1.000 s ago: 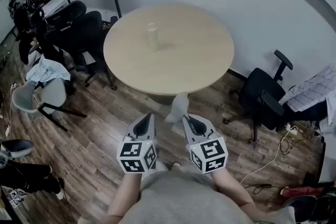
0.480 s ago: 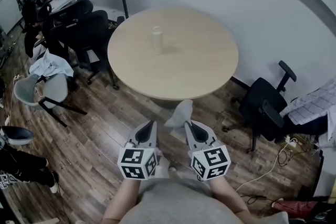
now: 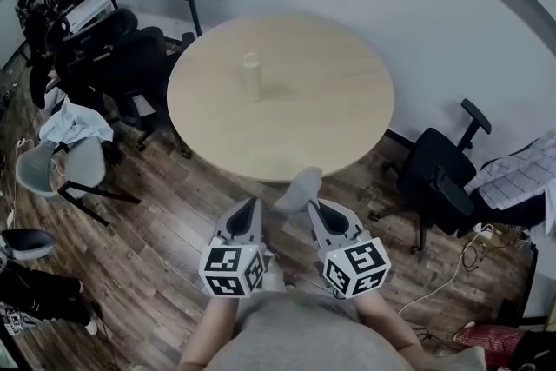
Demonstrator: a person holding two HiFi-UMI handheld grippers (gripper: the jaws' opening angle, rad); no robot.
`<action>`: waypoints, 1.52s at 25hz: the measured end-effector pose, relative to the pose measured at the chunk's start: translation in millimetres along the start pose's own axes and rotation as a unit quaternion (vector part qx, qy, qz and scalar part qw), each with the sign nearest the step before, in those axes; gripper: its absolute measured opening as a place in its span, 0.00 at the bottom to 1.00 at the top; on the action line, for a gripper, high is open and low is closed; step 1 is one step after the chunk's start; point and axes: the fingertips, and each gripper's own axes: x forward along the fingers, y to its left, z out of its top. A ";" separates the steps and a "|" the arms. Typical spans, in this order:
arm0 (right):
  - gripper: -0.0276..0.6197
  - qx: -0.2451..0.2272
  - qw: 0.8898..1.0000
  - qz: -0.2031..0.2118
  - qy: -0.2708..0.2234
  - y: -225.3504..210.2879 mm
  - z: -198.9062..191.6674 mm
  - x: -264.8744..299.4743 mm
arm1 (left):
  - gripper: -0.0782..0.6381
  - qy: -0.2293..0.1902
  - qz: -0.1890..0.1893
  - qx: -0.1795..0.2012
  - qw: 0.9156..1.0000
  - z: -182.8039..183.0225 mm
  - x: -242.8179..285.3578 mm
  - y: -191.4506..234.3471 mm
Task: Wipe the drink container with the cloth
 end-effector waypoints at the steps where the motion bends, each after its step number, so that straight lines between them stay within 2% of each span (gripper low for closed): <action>1: 0.05 -0.003 1.000 -0.001 0.000 -3.1 3.1 7.1 | 0.11 0.000 -0.001 0.000 1.000 2.6 6.9 3.9; 18: 0.05 0.002 1.000 -0.017 -0.003 -50.0 62.7 156.1 | 0.11 0.021 -0.020 0.006 1.000 68.1 127.4 94.0; 27: 0.05 0.004 0.999 -0.052 0.000 -69.3 81.8 224.4 | 0.11 0.036 -0.046 0.012 0.998 91.4 184.0 142.2; 38: 0.05 0.007 0.995 -0.100 0.009 -99.1 88.9 283.6 | 0.11 0.055 -0.082 0.012 0.995 97.6 228.3 183.6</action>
